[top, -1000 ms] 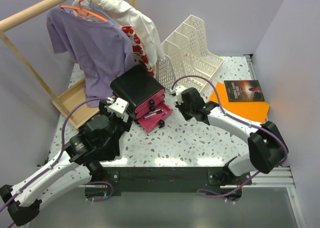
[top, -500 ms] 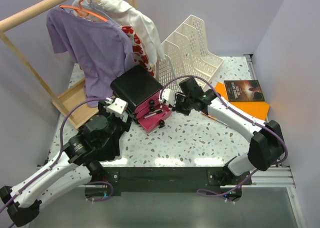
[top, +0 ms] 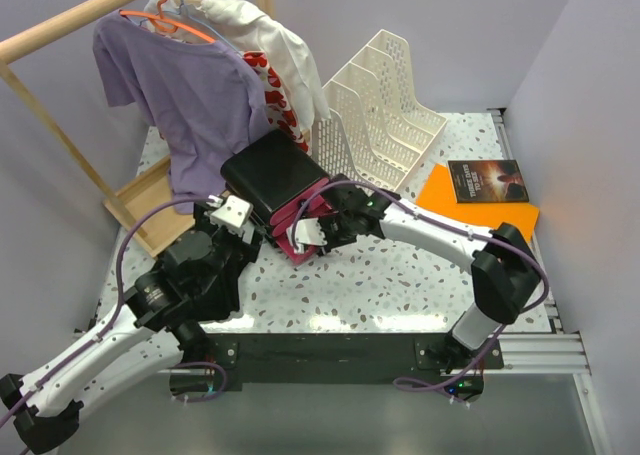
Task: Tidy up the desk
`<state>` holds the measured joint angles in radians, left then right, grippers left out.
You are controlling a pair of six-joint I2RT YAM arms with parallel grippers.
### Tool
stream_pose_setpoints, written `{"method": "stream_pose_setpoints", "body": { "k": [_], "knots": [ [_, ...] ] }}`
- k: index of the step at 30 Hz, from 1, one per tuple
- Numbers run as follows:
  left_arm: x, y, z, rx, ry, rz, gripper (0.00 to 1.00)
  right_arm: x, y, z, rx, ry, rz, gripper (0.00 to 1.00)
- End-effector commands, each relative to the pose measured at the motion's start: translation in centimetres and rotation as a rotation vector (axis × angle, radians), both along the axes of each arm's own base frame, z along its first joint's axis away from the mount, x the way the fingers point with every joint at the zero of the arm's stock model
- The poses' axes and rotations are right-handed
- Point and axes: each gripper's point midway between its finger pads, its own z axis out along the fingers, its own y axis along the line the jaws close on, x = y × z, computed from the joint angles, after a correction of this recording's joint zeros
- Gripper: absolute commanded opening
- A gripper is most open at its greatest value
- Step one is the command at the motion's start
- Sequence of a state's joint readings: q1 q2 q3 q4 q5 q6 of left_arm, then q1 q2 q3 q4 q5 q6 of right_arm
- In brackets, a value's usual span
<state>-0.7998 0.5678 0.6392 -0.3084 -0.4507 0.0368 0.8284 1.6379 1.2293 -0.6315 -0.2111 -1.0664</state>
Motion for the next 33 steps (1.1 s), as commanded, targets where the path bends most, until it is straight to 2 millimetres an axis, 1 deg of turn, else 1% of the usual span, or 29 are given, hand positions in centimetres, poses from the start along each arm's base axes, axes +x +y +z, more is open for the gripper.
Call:
{"method": "stream_pose_setpoints", "body": {
  "k": [1, 3, 4, 5, 8, 9, 11, 12, 14, 15, 16, 17, 20, 21, 22, 23, 24, 25, 26, 27, 29, 30, 31, 32, 33],
  "knots": [
    [0.3, 0.1, 0.6, -0.039, -0.023, 0.022, 0.98, 2.5, 3.0, 1.0, 0.008, -0.15, 0.022, 0.0],
    [0.3, 0.1, 0.6, -0.04, -0.024, 0.022, 0.98, 2.7, 4.0, 1.1, 0.014, -0.168, 0.01, 0.0],
    [0.3, 0.2, 0.6, -0.039, -0.023, 0.022, 0.98, 3.2, 4.1, 0.5, -0.004, -0.179, -0.005, 0.0],
    [0.3, 0.2, 0.7, -0.041, -0.026, 0.023, 0.98, 3.3, 4.7, 0.8, 0.001, -0.189, -0.005, 0.0],
    [0.3, 0.3, 0.7, -0.044, -0.028, 0.028, 0.98, 4.2, 5.2, 0.6, -0.004, -0.215, -0.036, 0.01],
    [0.3, 0.4, 0.7, -0.041, -0.028, 0.031, 0.98, 4.4, 5.4, 0.6, 0.003, -0.217, -0.04, 0.03],
    [0.3, 0.5, 0.8, -0.045, -0.031, 0.036, 0.98, 5.1, 5.5, 0.8, 0.009, -0.242, -0.066, 0.1],
    [0.3, 0.5, 0.9, -0.046, -0.034, 0.037, 0.98, 5.2, 5.6, 0.7, 0.014, -0.242, -0.076, 0.18],
    [0.3, 0.5, 0.8, -0.045, -0.033, 0.037, 0.98, 5.2, 5.6, 0.8, 0.026, -0.242, -0.091, 0.29],
    [0.3, 0.5, 0.8, -0.044, -0.032, 0.037, 0.98, 5.2, 5.7, 0.9, 0.032, -0.243, -0.097, 0.36],
    [0.3, 0.5, 0.8, -0.045, -0.032, 0.036, 0.98, 5.1, 5.5, 0.7, 0.031, -0.238, -0.103, 0.39],
    [0.3, 0.5, 0.8, -0.045, -0.032, 0.037, 0.98, 5.0, 5.5, 1.2, 0.047, -0.238, -0.115, 0.41],
    [0.2, 0.4, 0.8, -0.049, -0.031, 0.03, 0.98, 4.3, 5.1, 1.6, 0.067, -0.215, -0.126, 0.46],
    [0.2, 0.3, 0.9, -0.052, -0.032, 0.026, 0.98, 3.9, 5.0, 2.3, 0.083, -0.213, -0.124, 0.46],
    [0.2, 0.2, 0.8, -0.051, -0.029, 0.018, 0.99, 3.7, 4.7, 2.6, 0.082, -0.208, -0.131, 0.47],
    [0.1, -0.1, 0.7, -0.055, -0.026, 0.003, 1.0, 3.0, 4.4, 2.6, 0.086, -0.174, -0.135, 0.47],
    [0.1, -0.4, 0.6, -0.057, -0.022, -0.01, 1.0, 2.5, 4.2, 3.8, 0.11, -0.168, -0.132, 0.48],
    [0.0, -0.7, 0.5, -0.059, -0.016, -0.03, 1.0, 1.9, 4.0, 4.0, 0.117, -0.152, -0.129, 0.49],
    [-0.1, -1.0, 0.3, -0.061, -0.009, -0.043, 1.0, 1.3, 3.3, 4.0, 0.107, -0.122, -0.135, 0.5],
    [-0.1, -1.3, 0.1, -0.058, 0.0, -0.053, 1.0, 0.5, 3.1, 4.9, 0.14, -0.093, -0.123, 0.51],
    [-0.3, -2.2, -0.2, -0.063, 0.012, -0.104, 1.0, -1.0, 1.9, 5.0, 0.143, -0.02, -0.118, 0.53],
    [-0.4, -2.8, -0.5, -0.057, 0.026, -0.129, 1.0, -1.7, 1.6, 5.1, 0.174, 0.04, -0.105, 0.53],
    [-0.7, -3.7, -0.7, -0.06, 0.039, -0.182, 1.0, -2.2, 1.1, 5.8, 0.195, 0.064, -0.104, 0.53],
    [-0.8, -4.3, -0.9, -0.061, 0.052, -0.207, 1.0, -3.0, 0.5, 5.7, 0.199, 0.112, -0.11, 0.53],
    [-0.9, -4.9, -1.5, -0.052, 0.076, -0.233, 1.0, -2.7, -0.6, 5.7, 0.214, 0.146, -0.145, 0.53]
  ]
}}
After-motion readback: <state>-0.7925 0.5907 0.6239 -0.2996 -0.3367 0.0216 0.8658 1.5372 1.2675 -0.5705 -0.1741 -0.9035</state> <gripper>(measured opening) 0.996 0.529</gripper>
